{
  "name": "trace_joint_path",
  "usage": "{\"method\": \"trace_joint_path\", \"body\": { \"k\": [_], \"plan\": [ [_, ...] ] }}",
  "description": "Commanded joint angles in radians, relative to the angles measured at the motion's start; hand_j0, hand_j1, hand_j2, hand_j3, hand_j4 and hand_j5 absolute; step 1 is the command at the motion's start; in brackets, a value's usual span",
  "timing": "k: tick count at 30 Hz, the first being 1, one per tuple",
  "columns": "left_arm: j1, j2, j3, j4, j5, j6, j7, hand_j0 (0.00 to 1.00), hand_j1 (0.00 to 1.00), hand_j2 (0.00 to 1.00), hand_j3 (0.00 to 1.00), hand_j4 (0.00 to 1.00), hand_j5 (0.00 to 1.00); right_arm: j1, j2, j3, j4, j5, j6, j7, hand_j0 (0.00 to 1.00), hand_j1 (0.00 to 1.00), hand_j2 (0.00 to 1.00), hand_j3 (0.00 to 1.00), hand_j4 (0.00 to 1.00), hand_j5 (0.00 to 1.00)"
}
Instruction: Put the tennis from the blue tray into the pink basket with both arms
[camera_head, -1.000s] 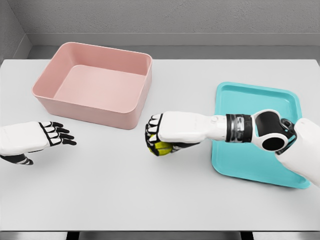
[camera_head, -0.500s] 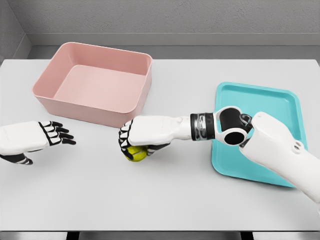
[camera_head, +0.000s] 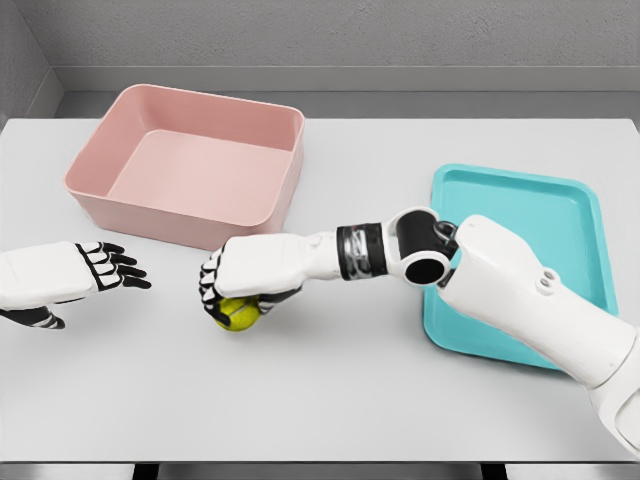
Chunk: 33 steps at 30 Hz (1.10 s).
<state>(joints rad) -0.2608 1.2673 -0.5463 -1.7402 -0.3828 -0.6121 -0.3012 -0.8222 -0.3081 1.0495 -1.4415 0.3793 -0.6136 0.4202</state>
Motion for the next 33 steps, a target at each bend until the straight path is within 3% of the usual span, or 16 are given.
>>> {"method": "trace_joint_path", "body": {
  "k": [1, 8, 13, 15, 16, 17, 19, 21, 26, 30, 33],
  "plan": [
    [0.000, 0.001, 0.000, 0.001, 0.005, 0.001, 0.001, 1.00, 1.00, 1.00, 1.00, 1.00, 1.00, -0.003, 0.034, 0.013, 0.036, -0.007, 0.003, -0.001, 0.29, 0.29, 0.29, 0.29, 0.29, 0.29],
    [0.000, 0.001, 0.000, 0.001, 0.005, 0.001, 0.001, 1.00, 1.00, 1.00, 1.00, 1.00, 1.00, -0.020, 0.109, 0.027, 0.122, 0.013, 0.003, -0.001, 0.29, 0.29, 0.29, 0.29, 0.29, 0.29],
    [0.000, 0.001, 0.000, 0.010, 0.005, 0.001, 0.001, 1.00, 1.00, 1.00, 1.00, 1.00, 1.00, -0.028, 0.110, 0.027, 0.145, 0.015, 0.003, -0.001, 0.32, 0.32, 0.32, 0.32, 0.32, 0.32],
    [0.000, 0.001, 0.000, 0.011, 0.007, 0.001, 0.001, 1.00, 1.00, 1.00, 1.00, 1.00, 1.00, -0.028, 0.109, 0.027, 0.145, 0.015, 0.003, -0.001, 0.47, 0.47, 0.47, 0.47, 0.47, 0.47],
    [0.000, 0.000, 0.000, 0.011, 0.007, 0.001, 0.001, 1.00, 1.00, 1.00, 1.00, 1.00, 1.00, -0.028, 0.109, 0.027, 0.144, 0.013, 0.003, -0.001, 0.65, 0.65, 0.65, 0.65, 0.65, 0.65],
    [0.000, 0.000, 0.000, 0.011, 0.007, 0.001, 0.001, 1.00, 1.00, 1.00, 1.00, 1.00, 1.00, -0.028, 0.109, 0.027, 0.144, 0.015, 0.003, -0.001, 0.74, 0.74, 0.74, 0.74, 0.74, 0.74],
    [0.000, 0.001, 0.002, 0.011, 0.009, 0.001, 0.001, 1.00, 1.00, 1.00, 1.00, 1.00, 1.00, -0.028, 0.109, 0.026, 0.144, 0.015, 0.003, -0.001, 0.85, 0.85, 0.85, 0.85, 0.85, 0.85],
    [0.000, 0.001, 0.002, 0.011, 0.007, 0.001, 0.001, 1.00, 1.00, 1.00, 1.00, 1.00, 1.00, -0.028, 0.109, 0.026, 0.144, 0.015, 0.003, -0.001, 0.92, 0.92, 0.92, 0.92, 0.92, 0.92],
    [0.000, 0.001, 0.002, 0.011, 0.009, 0.001, 0.001, 1.00, 1.00, 1.00, 1.00, 1.00, 1.00, -0.028, 0.104, 0.024, 0.141, 0.015, 0.003, -0.003, 0.97, 0.97, 0.97, 0.97, 0.97, 0.97],
    [0.000, 0.001, 0.002, 0.011, 0.009, 0.001, 0.001, 1.00, 1.00, 1.00, 1.00, 1.00, 1.00, -0.023, 0.037, 0.017, 0.128, 0.012, 0.003, -0.003, 1.00, 1.00, 1.00, 1.00, 1.00, 1.00],
    [0.000, 0.001, 0.002, 0.016, 0.009, 0.001, 0.001, 1.00, 1.00, 1.00, 1.00, 1.00, 1.00, -0.015, -0.089, 0.009, 0.006, 0.009, 0.003, -0.009, 1.00, 1.00, 1.00, 1.00, 1.00, 1.00]
  ]
}}
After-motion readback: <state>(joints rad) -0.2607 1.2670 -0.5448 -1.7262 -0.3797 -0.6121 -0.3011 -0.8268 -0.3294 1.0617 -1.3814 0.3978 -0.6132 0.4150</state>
